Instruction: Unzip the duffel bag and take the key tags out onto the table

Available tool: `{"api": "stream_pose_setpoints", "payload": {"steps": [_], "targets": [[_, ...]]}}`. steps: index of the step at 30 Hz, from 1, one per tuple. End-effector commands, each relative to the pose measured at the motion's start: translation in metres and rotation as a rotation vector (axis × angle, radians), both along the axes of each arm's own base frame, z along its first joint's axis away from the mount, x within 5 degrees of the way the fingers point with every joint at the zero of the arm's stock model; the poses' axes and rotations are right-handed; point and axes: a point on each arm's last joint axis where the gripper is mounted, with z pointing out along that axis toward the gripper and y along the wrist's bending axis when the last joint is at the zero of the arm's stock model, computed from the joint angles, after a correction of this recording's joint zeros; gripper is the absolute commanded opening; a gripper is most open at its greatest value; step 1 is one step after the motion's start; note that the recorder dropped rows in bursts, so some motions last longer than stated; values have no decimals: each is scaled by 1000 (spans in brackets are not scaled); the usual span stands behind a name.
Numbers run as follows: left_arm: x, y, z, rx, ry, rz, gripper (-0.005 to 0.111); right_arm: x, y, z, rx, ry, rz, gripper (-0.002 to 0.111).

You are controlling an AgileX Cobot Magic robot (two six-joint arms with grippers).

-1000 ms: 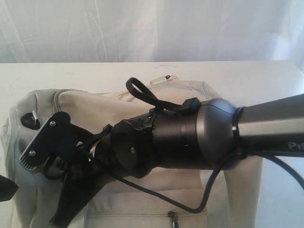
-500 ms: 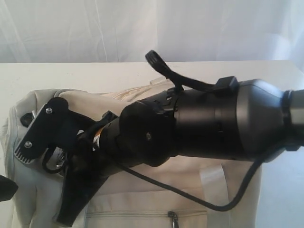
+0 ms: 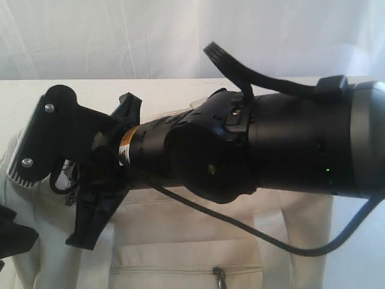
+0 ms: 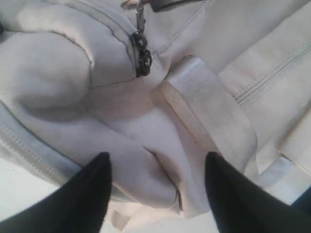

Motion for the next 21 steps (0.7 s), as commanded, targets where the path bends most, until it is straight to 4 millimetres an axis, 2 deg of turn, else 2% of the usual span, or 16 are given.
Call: {"api": "stream_pose_setpoints", "payload": {"steps": [1,3,7,9,10,11,13,14,17,21], "targets": [[1,0,-1,-28,-8,36,74,23,-8,8,63,-62,-65,0],[7,-1,-10,-33,-15,57,72,32,-10,10,71,-70,-87,0],[20,-2,-26,-68,-63,129,72,36,-6,25,107,-104,-87,0],[24,-3,-33,-63,-66,139,64,38,-4,32,123,-118,-87,0],[26,-3,-38,-60,-64,144,48,38,-4,34,127,-122,-87,0],[26,-3,-39,-59,-64,146,41,38,-3,33,125,-120,-87,0],[26,-3,-42,-52,-47,144,4,40,-2,29,120,-115,-87,0],[25,-3,-42,-50,-40,142,0,41,-1,27,115,-111,-87,0],[10,-2,-40,-53,60,123,0,45,3,18,91,-128,-74,0],[-9,-1,-33,-69,87,55,0,51,9,9,117,-154,-81,0]]}}
